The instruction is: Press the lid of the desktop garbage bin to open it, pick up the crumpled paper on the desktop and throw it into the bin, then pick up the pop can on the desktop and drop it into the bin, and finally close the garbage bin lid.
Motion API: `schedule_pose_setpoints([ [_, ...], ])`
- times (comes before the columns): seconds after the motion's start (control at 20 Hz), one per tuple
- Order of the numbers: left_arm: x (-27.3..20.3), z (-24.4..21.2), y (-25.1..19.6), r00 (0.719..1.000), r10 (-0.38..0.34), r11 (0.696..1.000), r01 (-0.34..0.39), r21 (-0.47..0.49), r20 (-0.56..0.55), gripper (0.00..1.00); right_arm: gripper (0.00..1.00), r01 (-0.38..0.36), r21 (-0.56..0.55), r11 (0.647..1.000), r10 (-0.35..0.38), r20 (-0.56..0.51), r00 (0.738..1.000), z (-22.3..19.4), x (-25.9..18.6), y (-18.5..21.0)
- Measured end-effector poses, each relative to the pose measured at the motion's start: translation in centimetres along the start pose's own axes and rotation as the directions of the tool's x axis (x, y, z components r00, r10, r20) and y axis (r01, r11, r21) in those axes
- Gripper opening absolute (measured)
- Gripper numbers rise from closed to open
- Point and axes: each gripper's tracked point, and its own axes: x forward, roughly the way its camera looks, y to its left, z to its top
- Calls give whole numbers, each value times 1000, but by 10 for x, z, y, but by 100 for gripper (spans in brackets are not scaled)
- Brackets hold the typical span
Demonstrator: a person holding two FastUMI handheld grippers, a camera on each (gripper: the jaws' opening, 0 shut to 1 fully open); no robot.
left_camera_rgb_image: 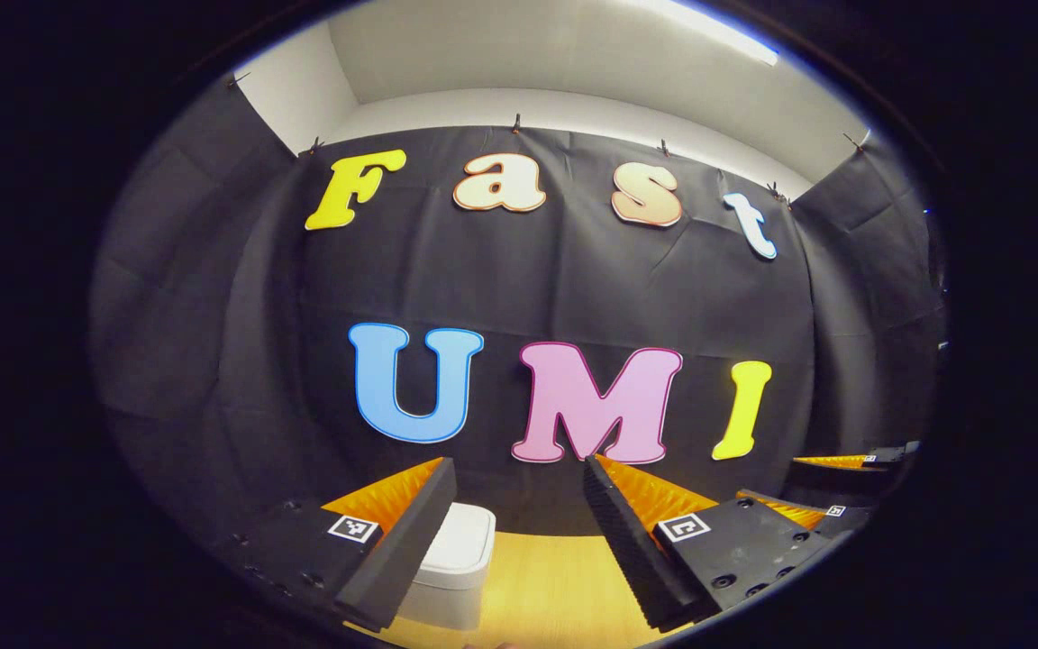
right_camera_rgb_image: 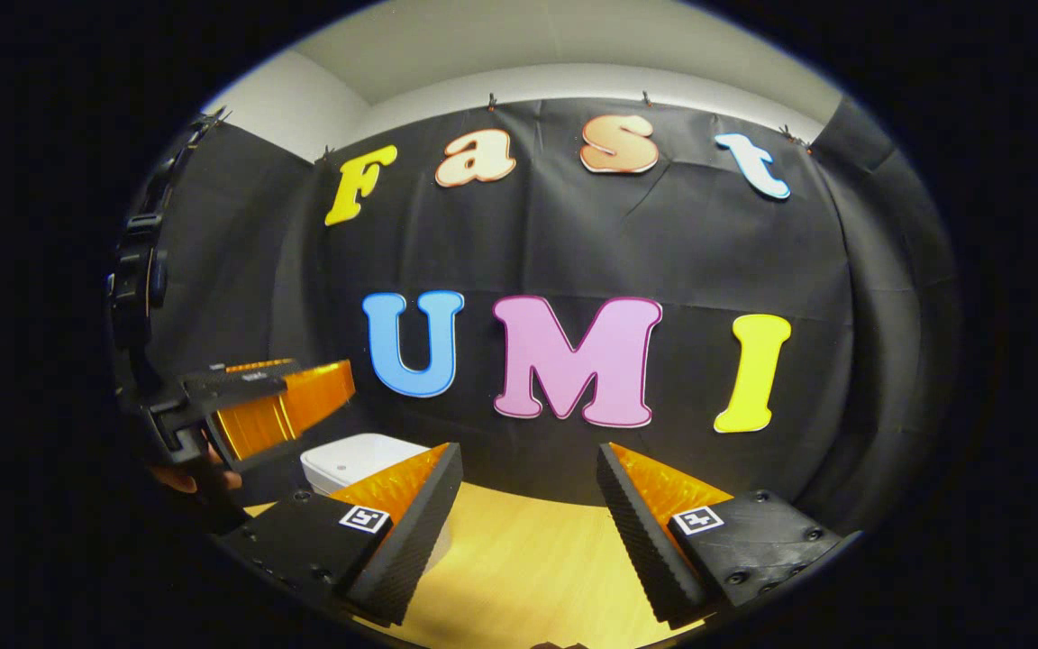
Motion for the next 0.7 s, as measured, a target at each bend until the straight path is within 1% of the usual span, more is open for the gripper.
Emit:
schedule_pose_setpoints([
  [0.1,-14,-7,-5,1000,-19,1000,19,-5,-14,96,97,-13,-33,999,15,49,999,8,-11,11],
  [0.2,-22,-15,-1,999,-28,1000,29,5,-44,96,97,-6,-73,997,10,46,999,6,-20,14],
  [0.25,-24,-14,3,998,-32,999,33,0,-47,96,97,-1,-77,997,4,33,999,3,-22,16],
  [0.35,-28,-8,14,999,-32,999,32,-5,-38,96,97,18,-56,998,-17,22,1000,3,-28,20],
  [0.45,-33,0,30,1000,-22,1000,22,15,-8,95,97,50,-44,998,-48,35,998,7,-31,23],
  [0.5,-35,2,37,1000,-21,999,21,26,-4,96,98,67,-52,996,-66,27,997,6,-34,24],
  [0.7,-47,5,54,999,-45,998,45,49,5,96,98,116,-88,989,-115,22,993,7,-45,30],
])
